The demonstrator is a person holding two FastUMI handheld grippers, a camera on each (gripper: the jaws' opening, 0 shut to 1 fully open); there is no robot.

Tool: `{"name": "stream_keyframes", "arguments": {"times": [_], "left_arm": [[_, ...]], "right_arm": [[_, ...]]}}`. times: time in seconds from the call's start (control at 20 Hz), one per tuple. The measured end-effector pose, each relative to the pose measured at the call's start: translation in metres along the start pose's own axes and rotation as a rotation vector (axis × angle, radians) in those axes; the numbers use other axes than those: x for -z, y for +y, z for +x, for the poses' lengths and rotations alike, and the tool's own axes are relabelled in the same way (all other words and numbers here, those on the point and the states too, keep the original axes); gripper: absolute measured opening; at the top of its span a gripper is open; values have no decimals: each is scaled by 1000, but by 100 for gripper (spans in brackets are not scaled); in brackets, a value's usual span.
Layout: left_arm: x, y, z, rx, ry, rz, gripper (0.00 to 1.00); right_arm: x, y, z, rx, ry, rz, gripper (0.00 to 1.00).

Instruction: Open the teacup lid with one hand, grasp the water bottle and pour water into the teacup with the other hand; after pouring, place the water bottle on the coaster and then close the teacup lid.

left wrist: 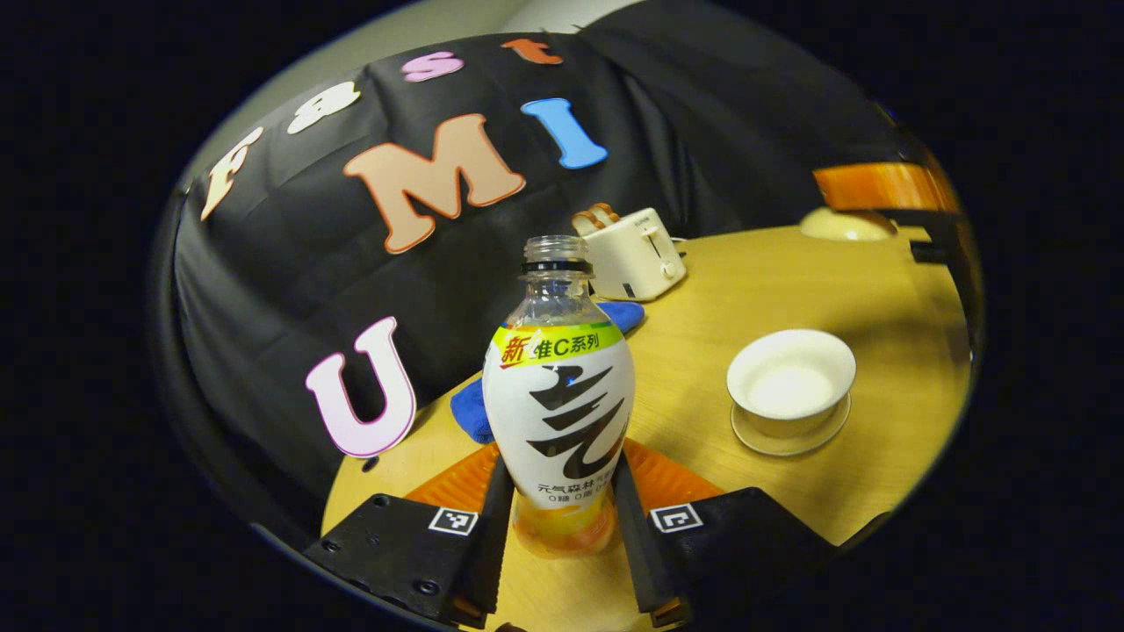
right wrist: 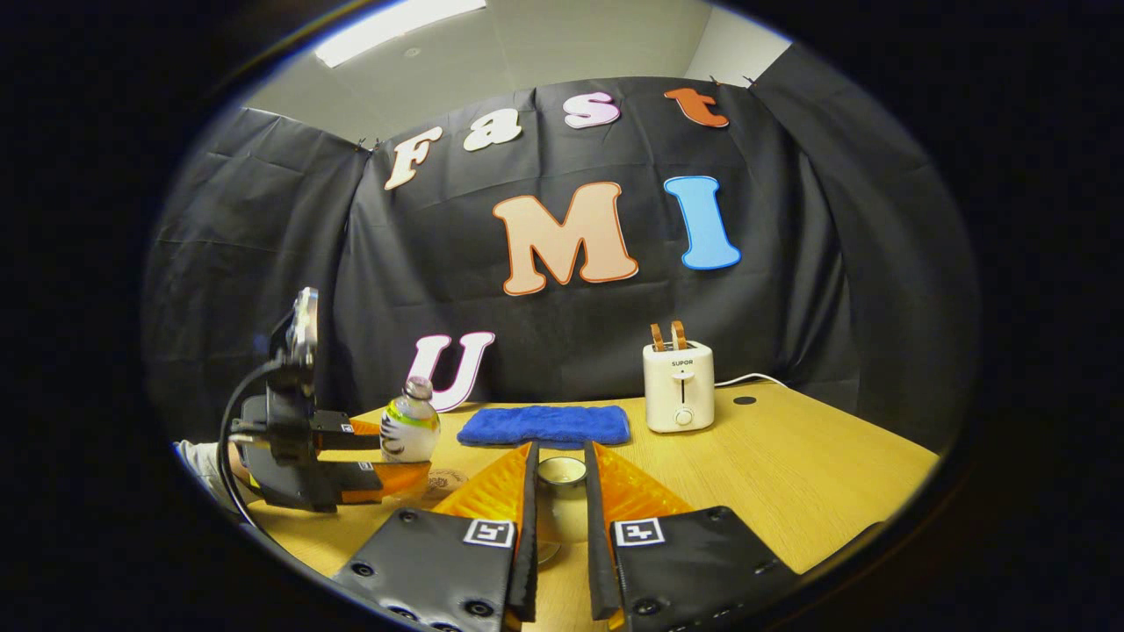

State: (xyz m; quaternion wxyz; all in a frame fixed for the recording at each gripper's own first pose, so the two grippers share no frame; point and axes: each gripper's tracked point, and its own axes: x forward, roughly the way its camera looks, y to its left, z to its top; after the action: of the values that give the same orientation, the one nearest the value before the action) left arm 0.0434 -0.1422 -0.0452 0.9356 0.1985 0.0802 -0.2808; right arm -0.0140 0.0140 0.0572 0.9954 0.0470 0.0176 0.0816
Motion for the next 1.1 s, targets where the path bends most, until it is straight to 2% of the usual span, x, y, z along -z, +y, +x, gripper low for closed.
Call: {"name": "stream_keyframes", "arguments": {"times": [0.1,0.15,0.2,0.5,0.7,0.75,0.85,1.1], "left_arm": [[-3,11,0,-16,-28,-102,56],[-6,17,1,-29,-47,-139,56],[-8,24,-1,-43,-62,-160,56],[-15,30,10,-60,-139,-303,56],[-9,31,19,-89,-123,-341,56],[-12,31,21,-87,-138,-344,57],[-8,31,22,-80,-125,-343,56],[-9,32,23,-94,-123,-355,65]], "right_arm": [[1,1,1,-4,2,6,29],[2,2,1,-5,5,6,25],[3,2,2,-5,7,4,29],[14,5,6,-8,32,-4,27],[17,1,9,-3,38,5,27],[18,0,9,1,40,7,25],[21,-1,10,2,47,17,27],[24,2,13,-3,54,15,27]]}}
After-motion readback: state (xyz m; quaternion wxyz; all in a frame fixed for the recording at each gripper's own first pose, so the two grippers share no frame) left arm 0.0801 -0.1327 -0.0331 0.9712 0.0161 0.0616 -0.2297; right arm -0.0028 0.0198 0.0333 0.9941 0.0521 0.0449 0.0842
